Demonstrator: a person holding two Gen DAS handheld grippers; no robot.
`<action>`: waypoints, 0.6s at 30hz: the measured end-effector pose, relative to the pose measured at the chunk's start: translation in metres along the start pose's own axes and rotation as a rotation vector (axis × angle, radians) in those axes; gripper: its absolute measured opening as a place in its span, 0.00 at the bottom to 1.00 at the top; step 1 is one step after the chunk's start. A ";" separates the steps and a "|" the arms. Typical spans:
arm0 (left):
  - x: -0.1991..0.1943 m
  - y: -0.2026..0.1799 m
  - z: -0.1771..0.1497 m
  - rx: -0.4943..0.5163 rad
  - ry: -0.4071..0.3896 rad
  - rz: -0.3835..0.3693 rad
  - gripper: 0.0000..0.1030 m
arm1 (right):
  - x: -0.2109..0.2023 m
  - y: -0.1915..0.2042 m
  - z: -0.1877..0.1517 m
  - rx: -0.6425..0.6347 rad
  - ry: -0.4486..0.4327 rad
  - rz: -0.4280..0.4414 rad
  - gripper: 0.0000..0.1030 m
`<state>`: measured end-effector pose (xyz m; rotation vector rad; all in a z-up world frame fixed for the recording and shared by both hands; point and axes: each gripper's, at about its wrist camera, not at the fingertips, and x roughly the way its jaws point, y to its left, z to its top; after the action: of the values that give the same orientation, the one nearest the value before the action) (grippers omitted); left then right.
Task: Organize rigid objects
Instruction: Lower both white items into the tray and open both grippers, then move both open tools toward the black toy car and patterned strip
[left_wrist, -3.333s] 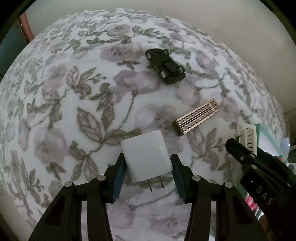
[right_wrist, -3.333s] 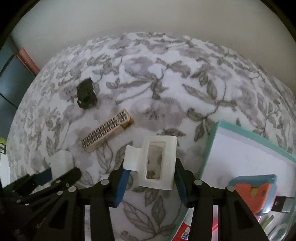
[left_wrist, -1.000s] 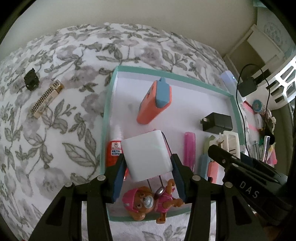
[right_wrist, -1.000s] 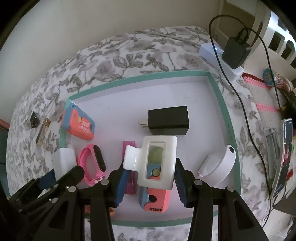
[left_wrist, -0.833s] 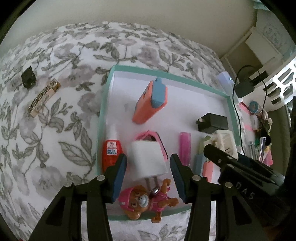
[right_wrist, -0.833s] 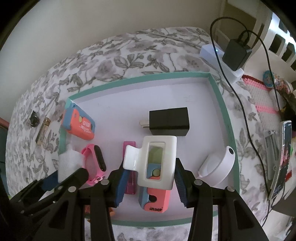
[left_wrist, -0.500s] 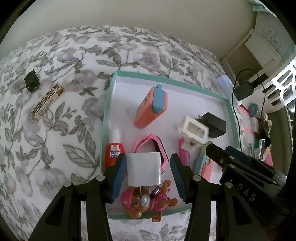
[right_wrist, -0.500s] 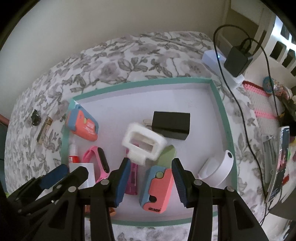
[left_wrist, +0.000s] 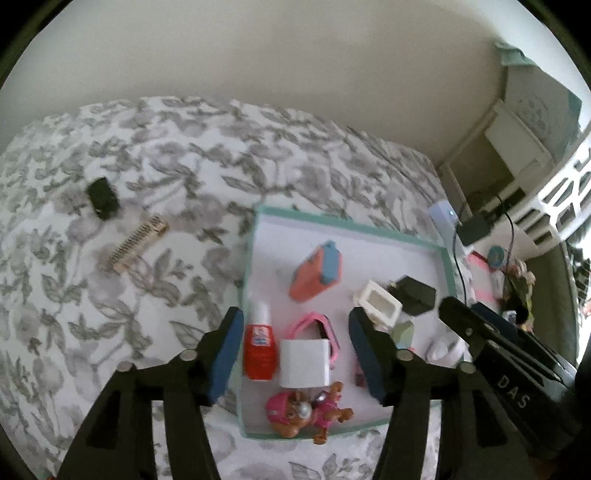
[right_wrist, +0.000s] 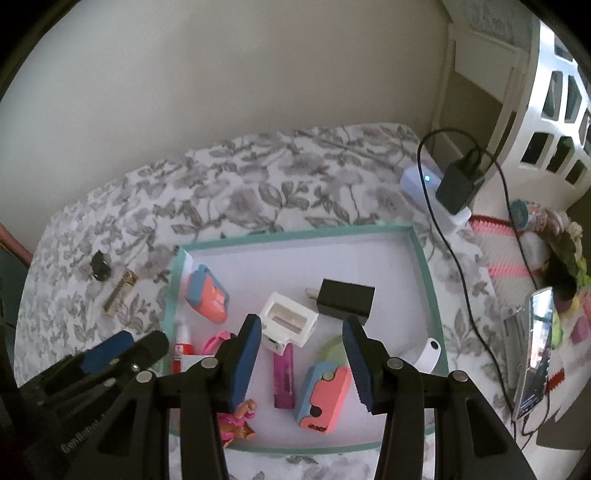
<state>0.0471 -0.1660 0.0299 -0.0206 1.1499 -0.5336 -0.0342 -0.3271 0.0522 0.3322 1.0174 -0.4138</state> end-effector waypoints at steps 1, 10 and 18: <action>-0.002 0.003 0.001 -0.006 -0.007 0.010 0.60 | -0.001 0.001 0.000 -0.001 -0.006 -0.002 0.48; -0.004 0.026 0.006 -0.061 -0.022 0.106 0.68 | 0.007 -0.002 -0.001 0.012 0.009 -0.006 0.64; -0.004 0.035 0.006 -0.075 -0.037 0.165 0.91 | 0.012 -0.001 -0.003 0.016 0.020 -0.003 0.77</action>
<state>0.0649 -0.1353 0.0263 -0.0002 1.1236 -0.3420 -0.0311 -0.3291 0.0401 0.3498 1.0345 -0.4221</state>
